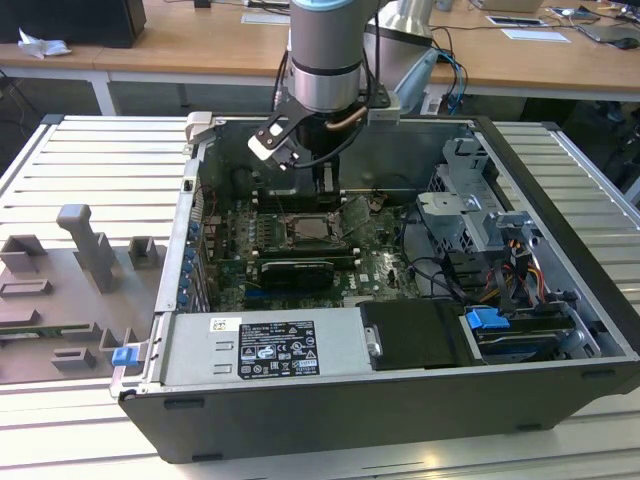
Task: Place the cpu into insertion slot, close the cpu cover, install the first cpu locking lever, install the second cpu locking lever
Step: 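Close the cpu cover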
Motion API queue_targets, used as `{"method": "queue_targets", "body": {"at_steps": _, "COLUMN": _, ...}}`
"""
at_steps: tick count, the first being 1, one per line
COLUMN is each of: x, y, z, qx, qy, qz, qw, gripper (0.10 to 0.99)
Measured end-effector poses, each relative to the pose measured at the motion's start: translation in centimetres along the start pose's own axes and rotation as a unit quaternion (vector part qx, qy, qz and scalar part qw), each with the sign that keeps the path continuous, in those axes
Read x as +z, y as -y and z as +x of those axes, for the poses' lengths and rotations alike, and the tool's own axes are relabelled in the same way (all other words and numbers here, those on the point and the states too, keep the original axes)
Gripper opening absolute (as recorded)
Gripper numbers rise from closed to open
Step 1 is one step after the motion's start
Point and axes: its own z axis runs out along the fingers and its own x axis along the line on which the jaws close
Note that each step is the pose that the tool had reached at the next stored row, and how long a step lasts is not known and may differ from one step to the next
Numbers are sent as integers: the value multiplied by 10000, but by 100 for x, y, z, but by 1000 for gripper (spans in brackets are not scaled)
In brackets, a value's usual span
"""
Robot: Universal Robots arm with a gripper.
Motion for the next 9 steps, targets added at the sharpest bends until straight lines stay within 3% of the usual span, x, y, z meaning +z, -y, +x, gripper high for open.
{"method": "queue_targets", "body": {"at_steps": 1, "x": -37, "y": -3, "z": 1, "qx": 0, "qy": 2, "qz": 0, "qw": 10000, "gripper": 106}}
{"method": "queue_targets", "body": {"at_steps": 5, "x": -39, "y": -6, "z": 1, "qx": -1, "qy": 5, "qz": 0, "qw": 10000, "gripper": 106}}
{"method": "queue_targets", "body": {"at_steps": 9, "x": -36, "y": -53, "z": 2, "qx": -1, "qy": 10, "qz": 0, "qw": 10000, "gripper": 106}}
